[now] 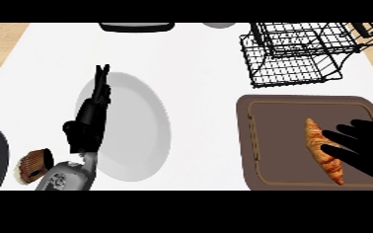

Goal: Pick the croissant from the tray and place it in the tiered basket

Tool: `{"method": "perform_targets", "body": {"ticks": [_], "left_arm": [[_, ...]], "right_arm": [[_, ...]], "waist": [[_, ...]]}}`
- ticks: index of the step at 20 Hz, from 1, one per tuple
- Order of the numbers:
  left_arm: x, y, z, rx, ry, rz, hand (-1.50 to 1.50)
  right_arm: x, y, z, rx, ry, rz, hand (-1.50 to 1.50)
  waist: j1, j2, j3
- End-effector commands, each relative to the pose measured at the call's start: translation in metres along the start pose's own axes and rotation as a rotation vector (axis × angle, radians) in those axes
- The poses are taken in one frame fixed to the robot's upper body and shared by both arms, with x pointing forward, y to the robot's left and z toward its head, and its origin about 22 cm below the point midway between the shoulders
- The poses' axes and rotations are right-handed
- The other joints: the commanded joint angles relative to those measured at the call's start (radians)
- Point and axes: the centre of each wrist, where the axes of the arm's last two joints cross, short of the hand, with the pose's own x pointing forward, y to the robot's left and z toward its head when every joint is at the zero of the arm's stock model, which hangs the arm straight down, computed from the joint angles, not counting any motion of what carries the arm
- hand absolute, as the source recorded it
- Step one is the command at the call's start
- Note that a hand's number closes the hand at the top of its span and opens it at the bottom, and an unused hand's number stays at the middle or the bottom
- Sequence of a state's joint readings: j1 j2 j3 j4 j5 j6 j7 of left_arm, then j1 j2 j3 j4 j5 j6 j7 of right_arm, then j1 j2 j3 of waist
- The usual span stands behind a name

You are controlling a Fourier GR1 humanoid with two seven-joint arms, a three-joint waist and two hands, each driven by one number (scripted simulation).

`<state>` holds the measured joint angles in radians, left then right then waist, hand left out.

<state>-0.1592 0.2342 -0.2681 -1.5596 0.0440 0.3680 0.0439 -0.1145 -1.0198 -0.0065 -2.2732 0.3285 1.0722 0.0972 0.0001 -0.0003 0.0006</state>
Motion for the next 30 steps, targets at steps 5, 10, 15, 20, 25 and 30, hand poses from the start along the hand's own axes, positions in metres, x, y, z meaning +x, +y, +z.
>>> {"method": "perform_targets", "body": {"ticks": [5, 10, 15, 20, 25, 30], "left_arm": [[0.001, -0.008, -0.001, 0.01, -0.007, 0.006, 0.0], [0.014, -0.018, -0.007, -0.006, -0.011, -0.001, 0.0], [0.006, 0.001, 0.005, -0.005, 0.008, -0.023, 0.0], [-0.013, -0.012, 0.003, -0.012, -0.021, 0.002, 0.0], [0.002, -0.006, 0.0, -0.005, -0.005, 0.007, 0.0], [-0.011, -0.007, -0.009, 0.0, -0.001, -0.004, 0.0]], "right_arm": [[-0.008, -0.006, -0.006, 0.024, 0.035, 0.103, -1.5], [-0.009, 0.008, -0.016, 0.061, -0.004, 0.154, -1.5], [-0.008, 0.021, -0.02, 0.03, -0.048, 0.252, -1.5], [-0.044, 0.027, -0.032, -0.026, 0.036, 0.237, -1.5], [-0.05, 0.051, -0.057, -0.03, 0.066, 0.209, -1.5], [-0.054, 0.055, -0.067, -0.004, 0.066, 0.171, -1.5]], "waist": [[0.004, 0.001, 0.0], [0.001, 0.0, 0.0], [0.002, -0.001, 0.001], [0.004, 0.002, 0.0], [0.008, 0.002, 0.0], [0.003, 0.002, -0.001]]}}
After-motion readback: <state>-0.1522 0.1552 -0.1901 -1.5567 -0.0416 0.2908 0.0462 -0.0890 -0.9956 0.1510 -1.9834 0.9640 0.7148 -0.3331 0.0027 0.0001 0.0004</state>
